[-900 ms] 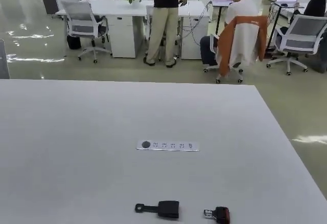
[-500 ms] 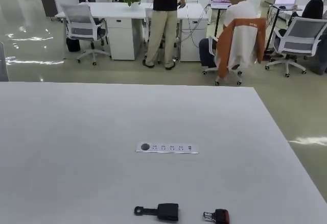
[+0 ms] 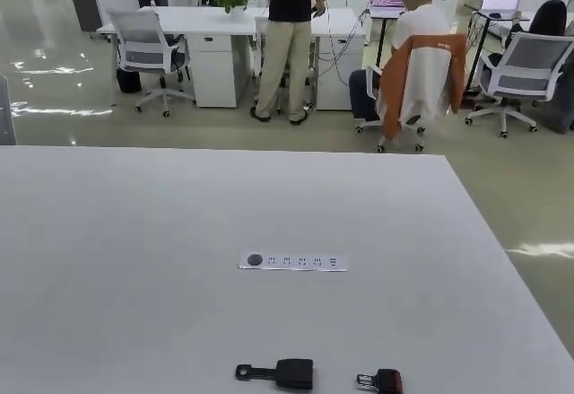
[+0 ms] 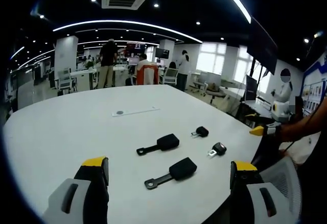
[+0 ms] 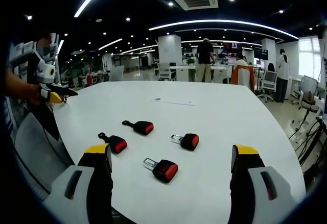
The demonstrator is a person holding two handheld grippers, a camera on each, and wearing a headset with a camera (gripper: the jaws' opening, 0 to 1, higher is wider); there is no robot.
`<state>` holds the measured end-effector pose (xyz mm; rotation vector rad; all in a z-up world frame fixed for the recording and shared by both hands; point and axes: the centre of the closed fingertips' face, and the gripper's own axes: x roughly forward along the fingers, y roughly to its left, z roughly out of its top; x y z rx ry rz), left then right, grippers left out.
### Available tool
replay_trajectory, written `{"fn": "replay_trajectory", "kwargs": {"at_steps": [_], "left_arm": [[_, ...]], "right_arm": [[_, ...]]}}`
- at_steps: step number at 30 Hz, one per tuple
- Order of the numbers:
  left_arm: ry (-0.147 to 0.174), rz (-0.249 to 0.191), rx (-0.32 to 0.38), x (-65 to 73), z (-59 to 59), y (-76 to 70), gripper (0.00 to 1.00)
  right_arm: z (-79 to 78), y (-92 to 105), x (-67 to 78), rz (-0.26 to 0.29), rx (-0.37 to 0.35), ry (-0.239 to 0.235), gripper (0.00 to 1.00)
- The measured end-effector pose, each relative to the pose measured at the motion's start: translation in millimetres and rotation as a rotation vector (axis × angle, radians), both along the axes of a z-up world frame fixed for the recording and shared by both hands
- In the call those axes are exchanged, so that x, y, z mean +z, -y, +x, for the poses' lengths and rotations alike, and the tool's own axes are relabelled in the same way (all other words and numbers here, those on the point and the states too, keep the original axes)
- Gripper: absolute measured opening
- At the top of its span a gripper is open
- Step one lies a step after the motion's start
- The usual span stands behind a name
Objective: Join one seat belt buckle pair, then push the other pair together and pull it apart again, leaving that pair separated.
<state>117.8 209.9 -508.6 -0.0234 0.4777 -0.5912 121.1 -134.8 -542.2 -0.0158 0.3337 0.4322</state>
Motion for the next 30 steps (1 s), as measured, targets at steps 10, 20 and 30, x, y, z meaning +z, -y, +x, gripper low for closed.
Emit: {"fn": "replay_trajectory", "kwargs": {"at_steps": [10, 20, 30], "left_arm": [[0.001, -0.001, -0.002, 1.1, 0.0, 1.5, 1.0], [0.004, -0.002, -0.003, 5.6, -1.5, 4.5, 1.0], [0.001, -0.002, -0.004, 2.7, -2.5, 3.8, 1.0]], "right_arm": [[-0.9, 1.3, 0.3, -0.001, -0.004, 0.0, 0.97], [-2.7, 0.6, 3.7, -0.002, -0.008, 0.003, 0.97], [-3.9, 2.3, 2.1, -0.002, -0.009, -0.002, 0.96]]}}
